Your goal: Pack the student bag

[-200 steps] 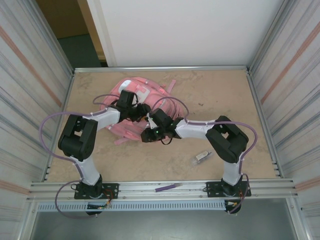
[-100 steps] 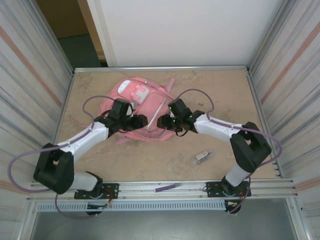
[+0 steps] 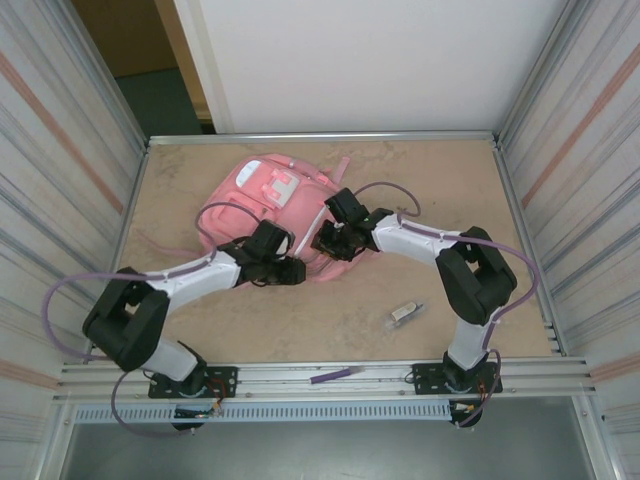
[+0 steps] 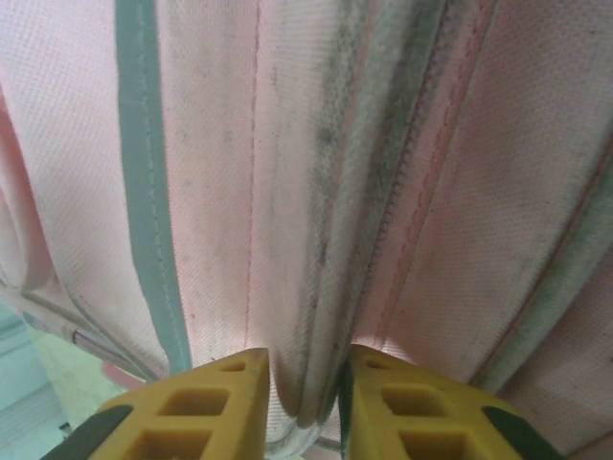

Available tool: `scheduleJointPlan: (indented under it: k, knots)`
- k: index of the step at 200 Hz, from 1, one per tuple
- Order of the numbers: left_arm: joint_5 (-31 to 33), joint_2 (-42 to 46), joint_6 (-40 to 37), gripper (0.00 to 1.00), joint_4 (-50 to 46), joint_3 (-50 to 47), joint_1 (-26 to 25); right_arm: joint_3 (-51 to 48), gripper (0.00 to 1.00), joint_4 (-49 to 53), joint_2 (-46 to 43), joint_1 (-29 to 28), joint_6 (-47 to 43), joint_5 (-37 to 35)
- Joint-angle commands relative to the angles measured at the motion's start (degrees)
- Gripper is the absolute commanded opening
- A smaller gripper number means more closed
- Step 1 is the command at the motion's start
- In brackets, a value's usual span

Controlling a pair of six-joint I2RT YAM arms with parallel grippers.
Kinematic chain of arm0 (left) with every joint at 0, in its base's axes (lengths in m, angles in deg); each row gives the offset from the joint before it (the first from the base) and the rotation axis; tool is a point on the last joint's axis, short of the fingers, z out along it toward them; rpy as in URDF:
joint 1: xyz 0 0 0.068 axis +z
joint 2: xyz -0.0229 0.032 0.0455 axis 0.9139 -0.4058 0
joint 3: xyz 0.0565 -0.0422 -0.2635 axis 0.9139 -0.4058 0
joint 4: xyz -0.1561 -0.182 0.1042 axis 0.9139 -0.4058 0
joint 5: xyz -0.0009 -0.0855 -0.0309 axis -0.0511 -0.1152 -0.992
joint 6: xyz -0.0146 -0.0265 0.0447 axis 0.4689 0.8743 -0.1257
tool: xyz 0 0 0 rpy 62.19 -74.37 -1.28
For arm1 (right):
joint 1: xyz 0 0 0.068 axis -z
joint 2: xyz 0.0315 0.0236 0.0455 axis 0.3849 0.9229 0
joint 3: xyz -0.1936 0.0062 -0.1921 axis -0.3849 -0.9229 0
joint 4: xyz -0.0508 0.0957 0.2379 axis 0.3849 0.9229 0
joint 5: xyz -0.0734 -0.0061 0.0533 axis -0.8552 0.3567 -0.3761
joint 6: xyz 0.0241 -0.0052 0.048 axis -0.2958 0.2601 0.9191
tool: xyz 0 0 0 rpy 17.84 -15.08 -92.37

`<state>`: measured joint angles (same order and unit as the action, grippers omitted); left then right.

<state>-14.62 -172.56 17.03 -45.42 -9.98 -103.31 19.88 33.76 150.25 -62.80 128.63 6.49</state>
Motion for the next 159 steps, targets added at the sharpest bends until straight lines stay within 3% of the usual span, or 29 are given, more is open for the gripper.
scheduleJointPlan:
  k: [1,15,39,63,116,159]
  knots:
    - [0.1,-1.86,-2.01,0.46,3.28,2.29,-0.67,1.72,0.17,1.95,1.25,-0.11,1.76,0.48]
    - [1.33,-2.63,-2.28,0.42,3.69,2.48,-1.0,1.36,0.12,1.59,0.91,-0.48,1.73,-0.55]
    - [2.85,-2.68,-2.84,0.13,3.39,2.65,-1.0,1.36,0.08,1.62,0.64,-0.28,1.81,0.05]
    - [3.3,-0.39,-4.28,0.0,4.11,1.77,-1.01,0.51,0.06,1.71,-0.94,-0.09,0.78,-1.7]
    - [6.36,2.43,-6.15,0.0,1.94,0.85,-0.31,-0.04,0.05,3.38,-3.03,2.08,-2.69,-3.1]
    - [6.73,5.34,-5.89,0.0,-0.46,-1.52,4.66,-0.85,0.02,4.61,-5.96,5.21,-5.43,-4.33]
